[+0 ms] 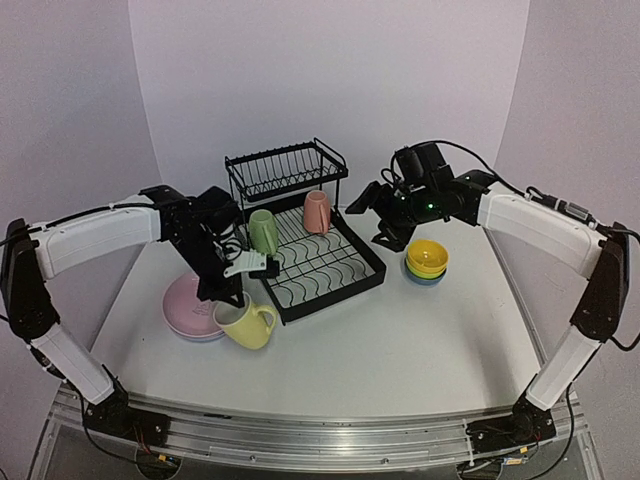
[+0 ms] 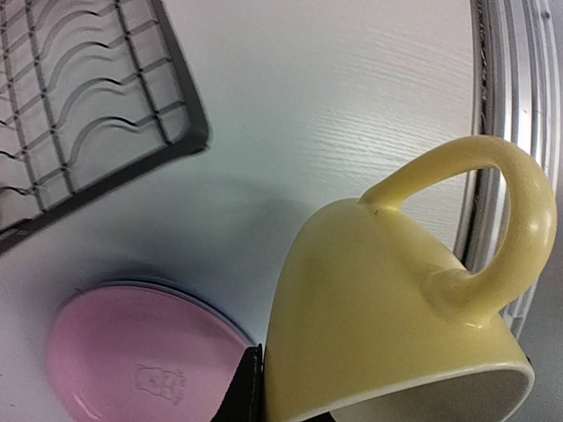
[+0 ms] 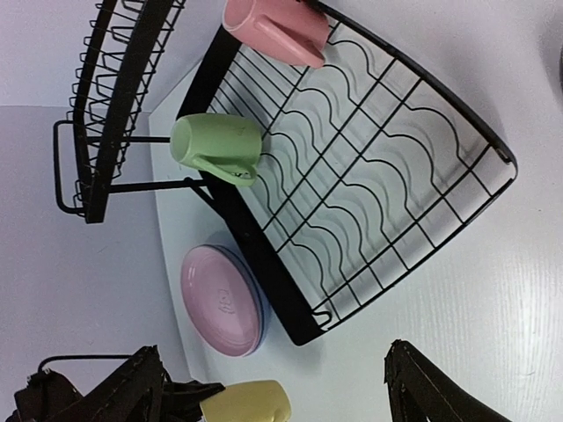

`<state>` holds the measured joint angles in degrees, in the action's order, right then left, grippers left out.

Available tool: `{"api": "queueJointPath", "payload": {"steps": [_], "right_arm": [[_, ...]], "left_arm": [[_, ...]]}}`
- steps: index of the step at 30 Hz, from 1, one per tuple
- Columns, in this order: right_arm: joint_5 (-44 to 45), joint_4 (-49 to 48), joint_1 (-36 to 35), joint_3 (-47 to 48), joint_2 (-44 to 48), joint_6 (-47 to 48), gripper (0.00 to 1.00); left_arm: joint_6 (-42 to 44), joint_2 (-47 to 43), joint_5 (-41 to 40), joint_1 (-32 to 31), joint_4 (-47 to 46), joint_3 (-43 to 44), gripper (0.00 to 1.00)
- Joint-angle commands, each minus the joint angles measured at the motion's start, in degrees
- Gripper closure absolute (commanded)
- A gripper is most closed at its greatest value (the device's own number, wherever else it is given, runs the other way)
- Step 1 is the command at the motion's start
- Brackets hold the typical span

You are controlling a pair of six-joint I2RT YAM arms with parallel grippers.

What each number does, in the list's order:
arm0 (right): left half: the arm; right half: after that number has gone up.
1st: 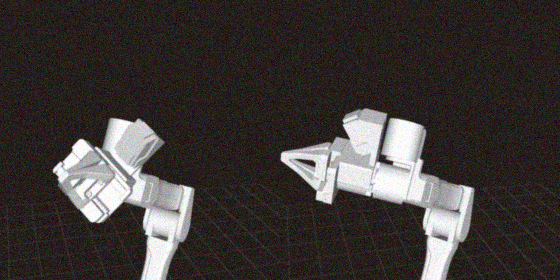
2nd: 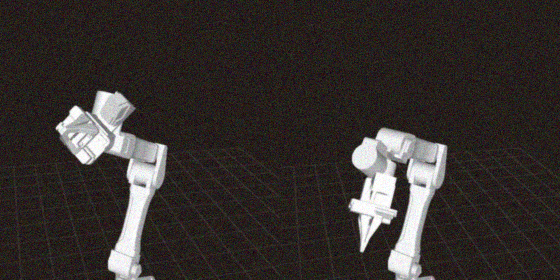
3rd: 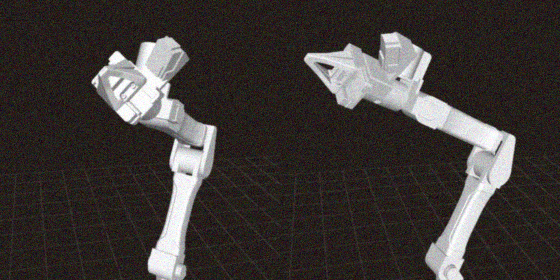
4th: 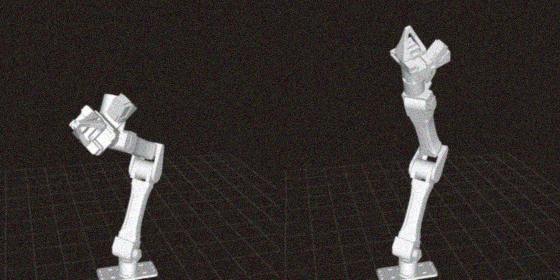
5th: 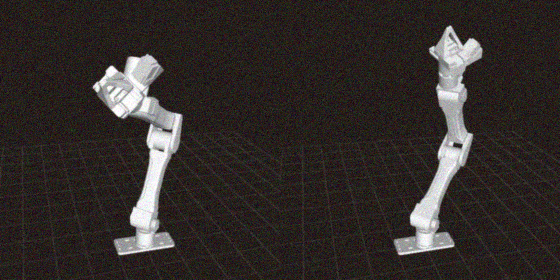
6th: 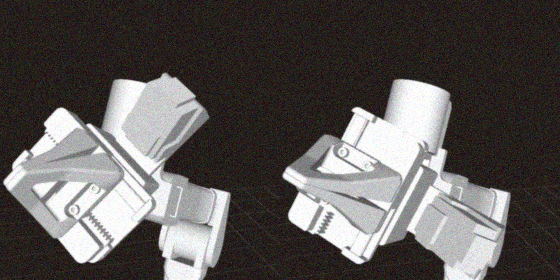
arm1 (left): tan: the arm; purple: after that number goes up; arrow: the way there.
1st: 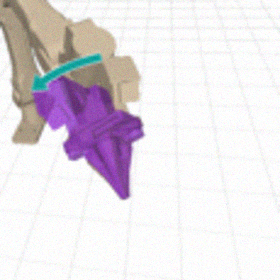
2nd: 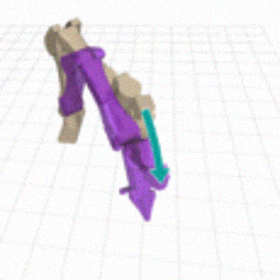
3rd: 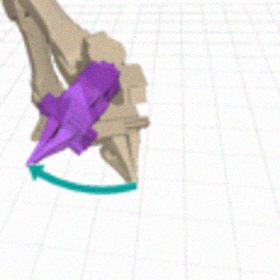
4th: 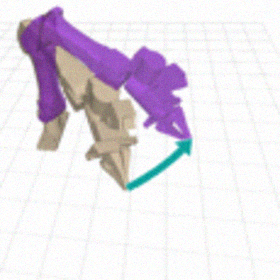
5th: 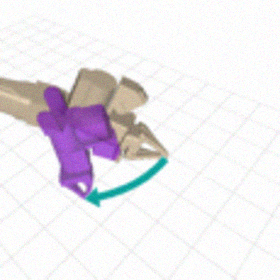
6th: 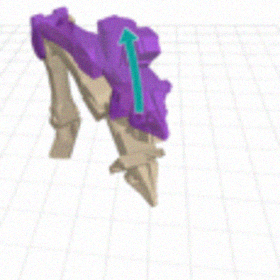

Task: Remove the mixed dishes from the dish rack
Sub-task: Place the cup at the center of the board, then pick up the cup from the dish rack.

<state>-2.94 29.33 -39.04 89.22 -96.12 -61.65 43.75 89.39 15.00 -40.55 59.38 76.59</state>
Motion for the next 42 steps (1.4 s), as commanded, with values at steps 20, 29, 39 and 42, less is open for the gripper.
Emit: {"api": "queueJointPath", "payload": {"steps": [20, 29, 39, 42], "right_arm": [[7.33, 6.00, -0.41, -0.89, 3.74, 5.92, 0.15], [7.62, 6.00, -0.42, -0.13, 3.51, 8.30, 0.15], [3.42, 5.86, -0.43, 5.76, -0.79, 28.70, 0.20], [0.73, 2.68, -0.90, 6.81, -2.83, 38.85, 0.22]], "left_arm": [[-15.69, 11.34, -13.34, -9.27, -1.97, -0.44, 0.97], [-15.13, 11.82, -9.37, -8.82, 0.59, 2.48, 0.60], [-6.60, 5.83, -4.91, -5.93, 3.26, 6.96, 0.31], [-4.32, -0.35, -1.42, -1.28, -3.60, 4.36, 0.28]]}}
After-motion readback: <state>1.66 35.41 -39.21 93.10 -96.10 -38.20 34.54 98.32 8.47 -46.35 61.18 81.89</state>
